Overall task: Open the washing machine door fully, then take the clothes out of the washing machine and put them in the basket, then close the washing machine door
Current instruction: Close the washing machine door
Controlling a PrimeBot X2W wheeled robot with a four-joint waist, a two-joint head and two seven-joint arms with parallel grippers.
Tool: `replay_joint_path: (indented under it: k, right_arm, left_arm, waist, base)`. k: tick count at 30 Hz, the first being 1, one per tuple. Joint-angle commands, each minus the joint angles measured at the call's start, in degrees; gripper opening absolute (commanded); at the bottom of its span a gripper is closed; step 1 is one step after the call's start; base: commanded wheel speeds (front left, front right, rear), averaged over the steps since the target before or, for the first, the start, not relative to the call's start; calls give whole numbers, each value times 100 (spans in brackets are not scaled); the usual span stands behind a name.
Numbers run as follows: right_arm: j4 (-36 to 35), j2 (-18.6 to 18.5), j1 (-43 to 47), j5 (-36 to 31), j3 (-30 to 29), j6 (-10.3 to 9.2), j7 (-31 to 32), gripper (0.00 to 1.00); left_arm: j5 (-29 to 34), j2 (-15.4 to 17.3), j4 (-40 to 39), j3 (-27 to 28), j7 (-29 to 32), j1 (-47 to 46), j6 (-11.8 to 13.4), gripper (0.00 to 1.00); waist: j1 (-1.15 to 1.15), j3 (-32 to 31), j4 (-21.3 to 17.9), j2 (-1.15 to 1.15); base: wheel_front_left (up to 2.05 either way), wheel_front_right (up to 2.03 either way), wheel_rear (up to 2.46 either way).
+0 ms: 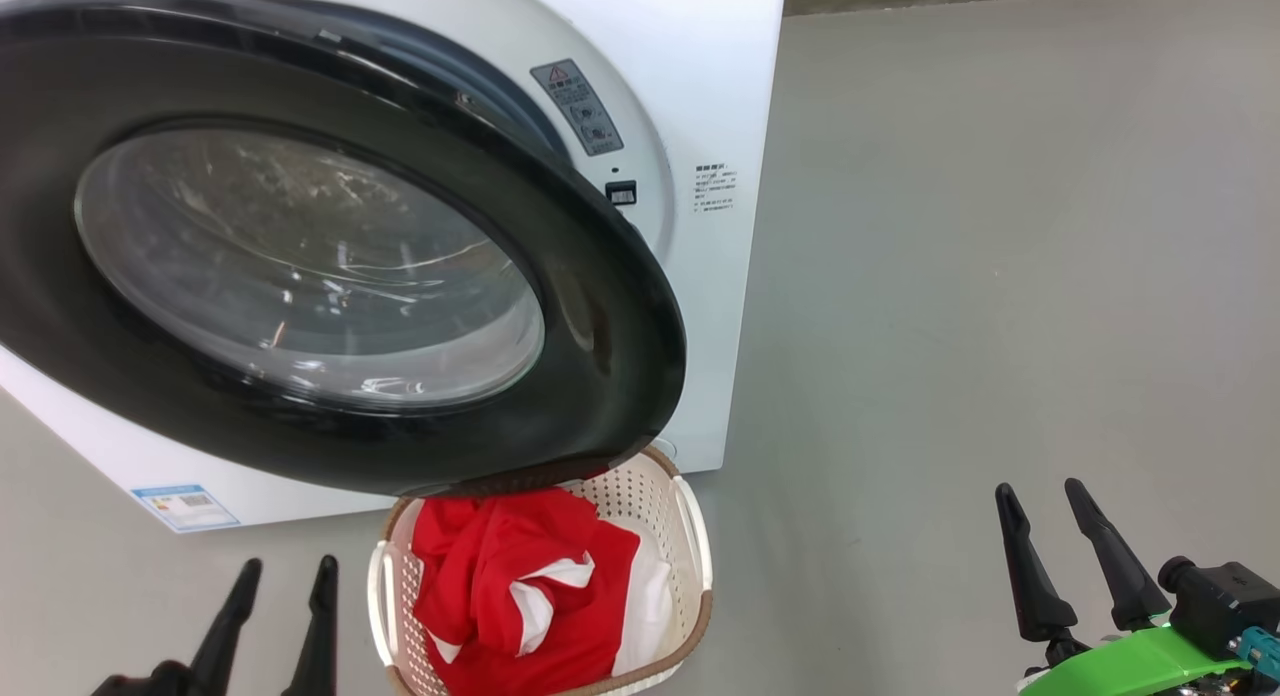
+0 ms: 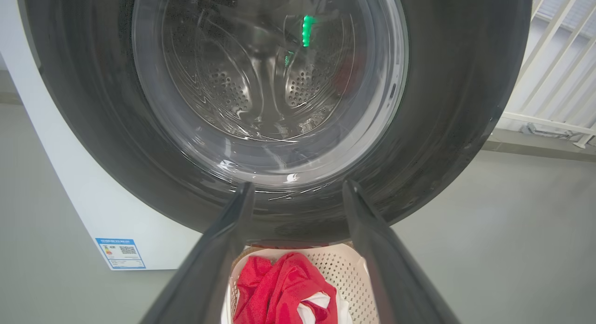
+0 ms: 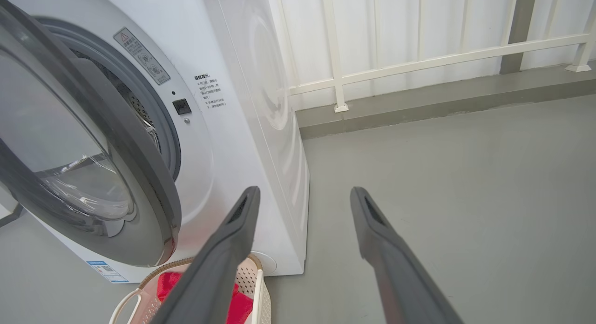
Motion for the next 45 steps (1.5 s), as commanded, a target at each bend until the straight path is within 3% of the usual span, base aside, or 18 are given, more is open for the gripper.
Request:
replay_joint_path:
  k: [1,11,27,28,29,31,32,33,45]
  right_arm:
    - [-168,-104,47,-32,65,36,-37,100]
    - [-190,-92,89,-39,82,36,-37,100]
    - [-198,-71,7,-40,118,36,-37,100]
    - [-205,-68,-1,-12,141,36,-37,82]
    - [-207,-71,-9,1,161,36,-37,50]
    - [-224,-74,-32,20,216,36,-37,17]
    - [-240,-78,-48,26,254,36,-37,5]
    - [-259,-80,-66,36,293,36,-37,0]
    - [-311,-177,-674,110,1027,36,-37,0]
  left_arm:
    - [260,1,-219,326,-70,-12,-32,100]
    - [1373,-476,-566,879,-70,241,-32,100]
    - [1611,-675,-619,1042,-70,244,-32,100]
    - [1613,-678,-624,1041,-70,237,-32,100]
    - [1615,-681,-628,1037,-70,231,-32,100]
    - [1630,-685,-633,1020,-70,222,-32,100]
    - [1639,-687,-633,1005,-70,223,-32,100]
    - [1647,-689,-634,990,-70,222,-32,100]
    - [1375,-696,-639,620,-70,157,58,100]
  waist:
    - [0,-24,-9,0]
    - [0,-58,-30,0]
    - [0,14,1,0]
    - [0,16,9,0]
    - [0,18,18,0]
    - [0,19,40,0]
    - [0,19,53,0]
    - [0,22,69,0]
    - [0,83,553,0]
  base:
    - [0,0,0]
    - [0,0,0]
    - [0,0,0]
    - [0,0,0]
    - [0,0,0]
    - [0,0,0]
    - [0,0,0]
    - [0,0,0]
    - [0,0,0]
